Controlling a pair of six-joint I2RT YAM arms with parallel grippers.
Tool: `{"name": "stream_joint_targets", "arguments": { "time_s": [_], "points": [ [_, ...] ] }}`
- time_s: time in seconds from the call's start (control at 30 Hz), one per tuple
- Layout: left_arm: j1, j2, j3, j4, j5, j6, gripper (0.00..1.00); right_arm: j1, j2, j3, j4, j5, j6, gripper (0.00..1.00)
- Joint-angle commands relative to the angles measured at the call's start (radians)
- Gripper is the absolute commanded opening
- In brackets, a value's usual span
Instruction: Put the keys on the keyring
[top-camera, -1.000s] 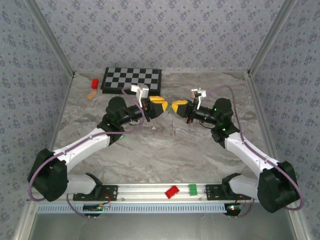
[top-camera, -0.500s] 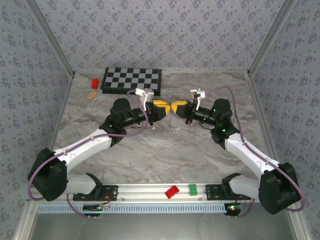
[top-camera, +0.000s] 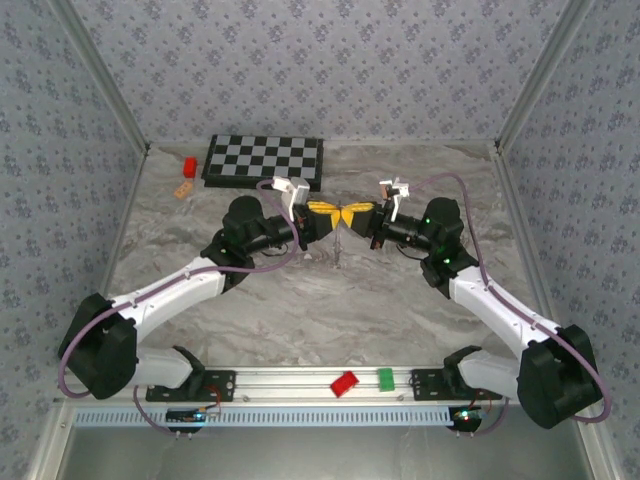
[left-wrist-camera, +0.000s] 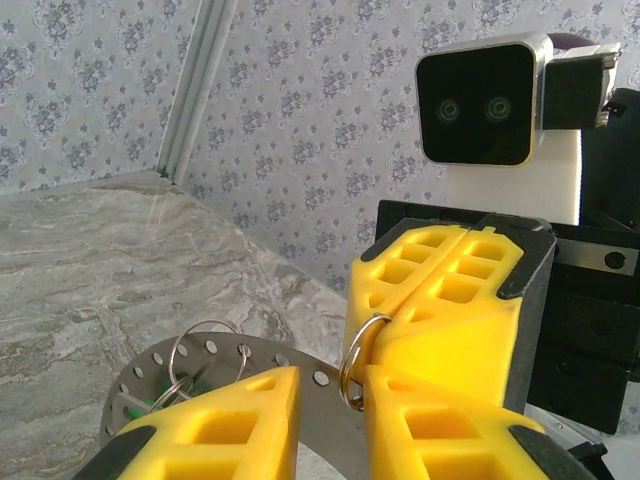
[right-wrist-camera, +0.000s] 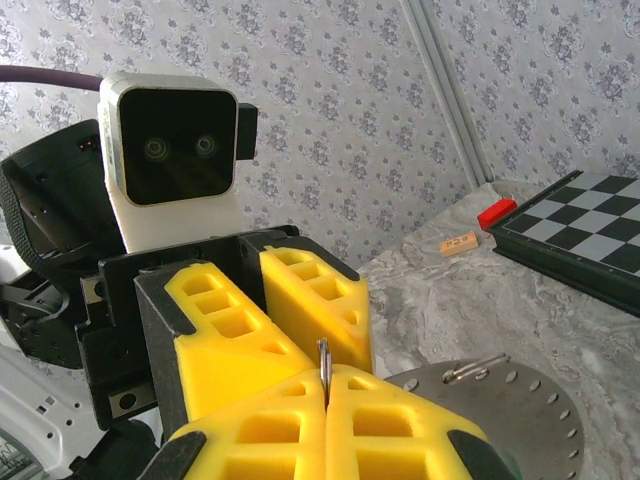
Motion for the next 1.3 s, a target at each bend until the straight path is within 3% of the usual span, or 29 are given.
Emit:
{"name": "stream_joint_targets", "arguments": {
  "time_s": [0.0, 0.47, 0.6, 0.73, 0.9, 1.27],
  "points": [
    [-0.007, 0.002, 0.047, 0.026, -0.01, 0.009, 0.23, 0.012, -0.026, 0.0, 0.007, -0.007, -0.027, 0.0],
    [-0.008, 0.004, 0.046, 0.041, -0.01, 0.004, 0.15, 0.023, -0.022, -0.004, 0.007, -0.008, -0.032, 0.0],
    [-0.008, 0.01, 0.05, 0.042, 0.004, 0.004, 0.02, 0.023, -0.024, -0.006, 0.006, -0.004, -0.035, 0.0],
    [-0.008, 0.008, 0.044, 0.037, 0.008, 0.01, 0.0, 0.022, -0.027, -0.006, -0.006, 0.001, -0.04, 0.0],
    [-0.001, -0.009, 0.025, 0.044, 0.021, 0.014, 0.0, -0.007, -0.045, -0.009, -0.039, -0.005, -0.043, 0.22],
    [0.013, -0.004, 0.015, 0.051, 0.054, 0.019, 0.0, -0.064, 0.02, 0.0, 0.178, -0.18, 0.197, 0.23]
  ]
}}
